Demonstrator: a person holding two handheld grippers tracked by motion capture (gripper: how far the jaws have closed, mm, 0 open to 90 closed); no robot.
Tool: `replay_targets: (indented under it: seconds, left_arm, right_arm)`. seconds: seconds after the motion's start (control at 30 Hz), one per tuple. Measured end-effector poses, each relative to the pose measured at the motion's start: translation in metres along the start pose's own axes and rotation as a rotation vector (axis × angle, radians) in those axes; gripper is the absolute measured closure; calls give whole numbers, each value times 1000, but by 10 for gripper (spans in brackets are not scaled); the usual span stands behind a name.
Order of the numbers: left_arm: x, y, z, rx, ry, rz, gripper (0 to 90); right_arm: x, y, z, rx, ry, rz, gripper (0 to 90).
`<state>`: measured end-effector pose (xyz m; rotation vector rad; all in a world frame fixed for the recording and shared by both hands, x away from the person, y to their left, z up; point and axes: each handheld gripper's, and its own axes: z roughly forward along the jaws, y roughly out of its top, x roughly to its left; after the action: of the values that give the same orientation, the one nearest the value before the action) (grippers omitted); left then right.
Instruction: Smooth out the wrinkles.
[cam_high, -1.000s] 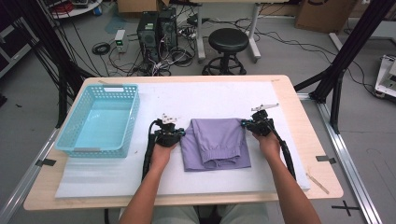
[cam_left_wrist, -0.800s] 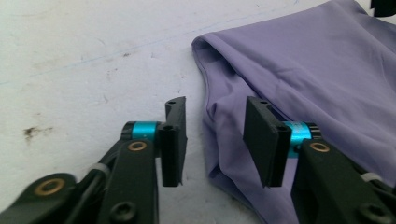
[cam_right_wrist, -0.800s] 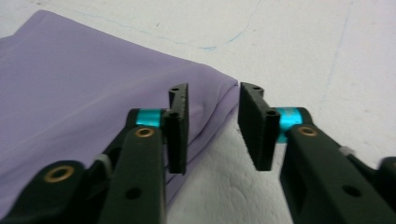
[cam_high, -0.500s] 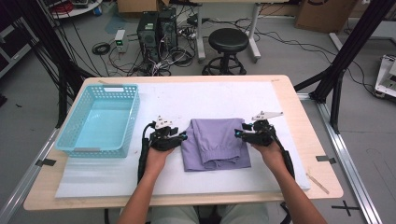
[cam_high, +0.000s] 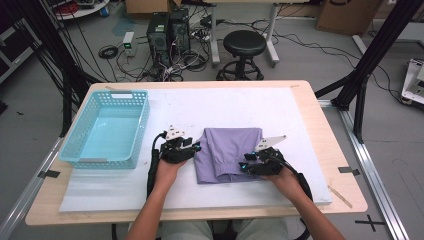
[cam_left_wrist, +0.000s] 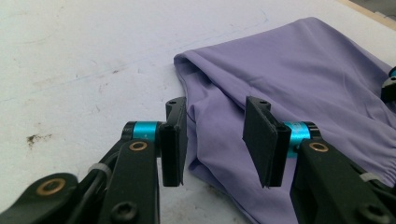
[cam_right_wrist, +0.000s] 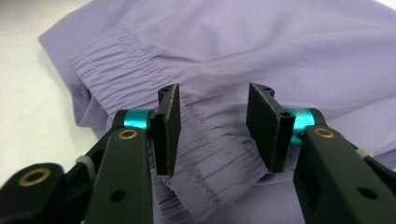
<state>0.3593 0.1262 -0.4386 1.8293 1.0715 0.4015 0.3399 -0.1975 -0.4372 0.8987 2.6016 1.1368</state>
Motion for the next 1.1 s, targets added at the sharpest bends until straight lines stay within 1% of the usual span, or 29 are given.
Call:
replay_targets:
  seconds: [0.03, 0.1, 0.13, 0.17, 0.2, 0.23, 0.27, 0.33, 0.37, 0.4, 0.43, 0.47, 0.5, 0.53, 0.57, 0.6, 0.67, 0.7, 0.73, 0.8, 0.83, 0.87, 0.9, 0.93, 0.97, 1.0, 1.1]
  left_arm:
    - [0, 0, 0, -1, -1, 0, 597]
    - [0, 0, -1, -3, -1, -3, 597]
    - [0, 0, -2, -6, -2, -4, 597]
    - [-1, 0, -3, -6, -1, -4, 597]
    - [0, 0, -3, -7, -2, -2, 597]
    - [-1, 0, -3, -10, -4, -3, 597]
    - [-1, 0, -3, -11, -6, -3, 597]
    - [-1, 0, -3, -9, -5, -2, 597]
    - [-1, 0, -3, -7, -7, -4, 597]
    - [-1, 0, -3, -7, -7, -4, 597]
    - [-1, 0, -3, -6, -5, -4, 597]
    - [-1, 0, -3, -4, -6, -4, 597]
    - [-2, 0, -3, -5, -5, -5, 597]
    - [-1, 0, -3, -5, -5, -4, 597]
    - [-1, 0, -3, -6, -5, -4, 597]
    - [-1, 0, -3, -5, -3, -5, 597]
    - [-1, 0, -3, -1, -2, -5, 597]
    - [-1, 0, -3, -1, -3, -5, 597]
    - [-1, 0, -3, -2, -4, -4, 597]
    - [-2, 0, -3, 2, -4, 1, 597]
    - [-2, 0, -2, 2, -5, 2, 597]
    - [-3, 0, -2, 0, -6, 0, 597]
    - [-3, 0, -2, 0, -6, 0, 597]
    - [-3, -1, -2, 4, -7, 3, 597]
    - [-4, -1, -1, 7, -11, 2, 597]
    - [-4, -1, -1, 11, -11, 7, 597]
    - [-5, -1, 3, 20, -13, 13, 610]
  right_arm:
    - [0, 0, -2, -6, 3, 5, 537]
    - [-2, 0, -13, -71, -11, 28, 565]
    - [-5, -1, -20, -113, -27, 51, 588]
    - [-10, -3, -29, -139, -61, 77, 630]
    - [-14, -6, -34, -141, -100, 97, 671]
    - [-17, -8, -37, -132, -128, 113, 696]
    - [-22, -13, -40, -105, -148, 127, 730]
    - [-26, -22, -40, -57, -155, 142, 726]
    - [-27, -25, -39, -43, -143, 150, 715]
    - [-27, -28, -39, -31, -144, 155, 696]
    - [-27, -30, -38, -20, -141, 161, 699]
    - [-27, -30, -37, -12, -136, 161, 732]
    - [-27, -31, -36, 4, -135, 153, 797]
    - [-27, -32, -34, 24, -143, 141, 841]
    - [-27, -33, -33, 44, -145, 141, 888]
    - [-27, -33, -32, 55, -143, 133, 900]
    - [-25, -33, -34, 58, -153, 107, 900]
    - [-25, -32, -34, 60, -164, 104, 900]
    - [-25, -32, -35, 61, -175, 102, 900]
    - [-26, -32, -37, 62, -179, 110, 900]
    - [-27, -33, -37, 67, -194, 106, 900]
    - [-27, -33, -37, 68, -197, 110, 900]
    - [-27, -34, -37, 58, -181, 118, 900]
    - [-28, -34, -36, 54, -161, 130, 846]
    - [-28, -34, -36, 48, -132, 141, 763]
    - [-27, -34, -37, 33, -113, 156, 744]
    - [-26, -33, -39, 19, -117, 156, 754]
